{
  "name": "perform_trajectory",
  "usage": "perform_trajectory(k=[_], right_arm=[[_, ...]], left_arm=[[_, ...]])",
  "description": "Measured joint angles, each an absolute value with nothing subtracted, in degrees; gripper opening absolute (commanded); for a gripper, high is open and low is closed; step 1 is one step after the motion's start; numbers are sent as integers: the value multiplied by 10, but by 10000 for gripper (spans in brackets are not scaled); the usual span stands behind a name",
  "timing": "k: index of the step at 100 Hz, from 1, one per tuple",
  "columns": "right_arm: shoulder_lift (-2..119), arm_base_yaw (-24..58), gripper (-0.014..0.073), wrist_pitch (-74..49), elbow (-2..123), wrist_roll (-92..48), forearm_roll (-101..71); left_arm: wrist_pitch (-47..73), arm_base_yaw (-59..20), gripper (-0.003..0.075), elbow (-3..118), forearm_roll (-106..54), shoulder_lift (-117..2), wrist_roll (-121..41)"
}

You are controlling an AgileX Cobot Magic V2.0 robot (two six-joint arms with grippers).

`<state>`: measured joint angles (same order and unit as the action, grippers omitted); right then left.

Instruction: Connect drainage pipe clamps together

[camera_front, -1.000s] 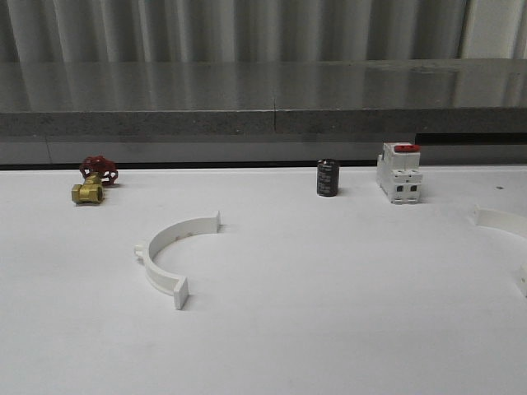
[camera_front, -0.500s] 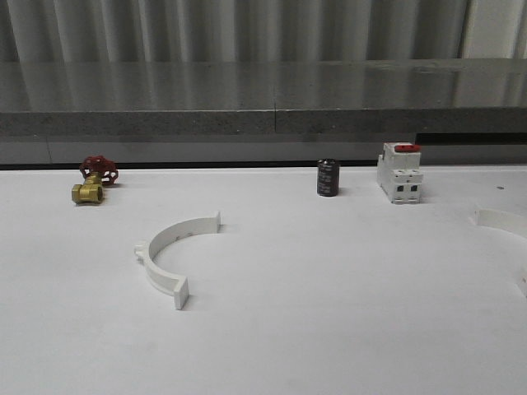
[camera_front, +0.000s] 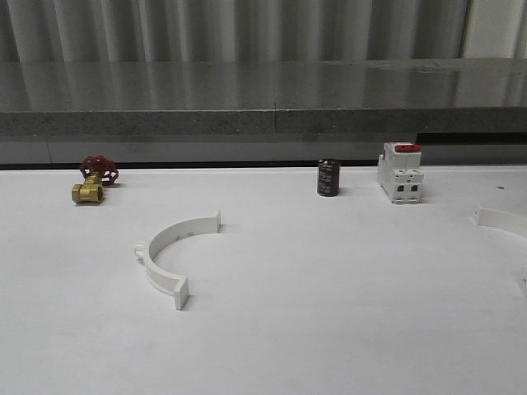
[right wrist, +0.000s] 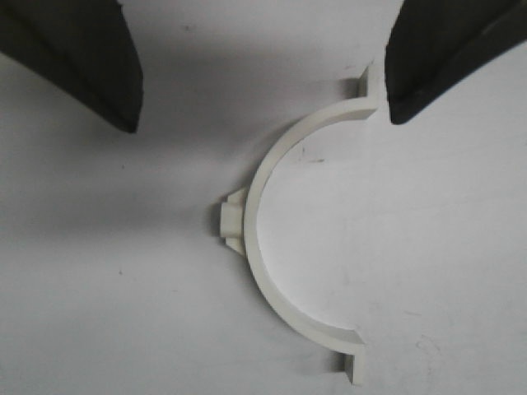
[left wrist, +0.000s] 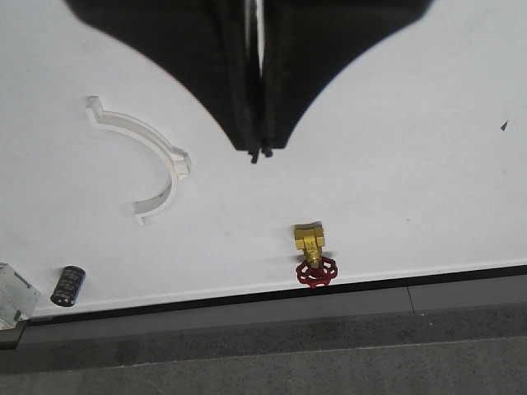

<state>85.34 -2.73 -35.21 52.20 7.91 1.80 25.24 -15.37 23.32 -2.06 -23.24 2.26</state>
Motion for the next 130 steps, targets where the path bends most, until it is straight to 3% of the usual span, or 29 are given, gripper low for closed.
perform_trajectory(k=[35,62,109,117,130], right_arm=[[985,-27,599,-354,607,50,21],[1020,-33,549,-354,612,48,21],[1055,-33,543,-339,613,47,21],[1061,-33,494,-336,614,47,20],[1063,-33,318,-334,616,47,12]], left_arm=[[252,-154,-20,233,-21,-232,23],[252,-154,-20,233,-21,-232,23],[252,-154,-20,233,-21,-232,23],[252,-154,-20,233,-21,-232,23],[252,-154,-20,233,-21,-232,23]])
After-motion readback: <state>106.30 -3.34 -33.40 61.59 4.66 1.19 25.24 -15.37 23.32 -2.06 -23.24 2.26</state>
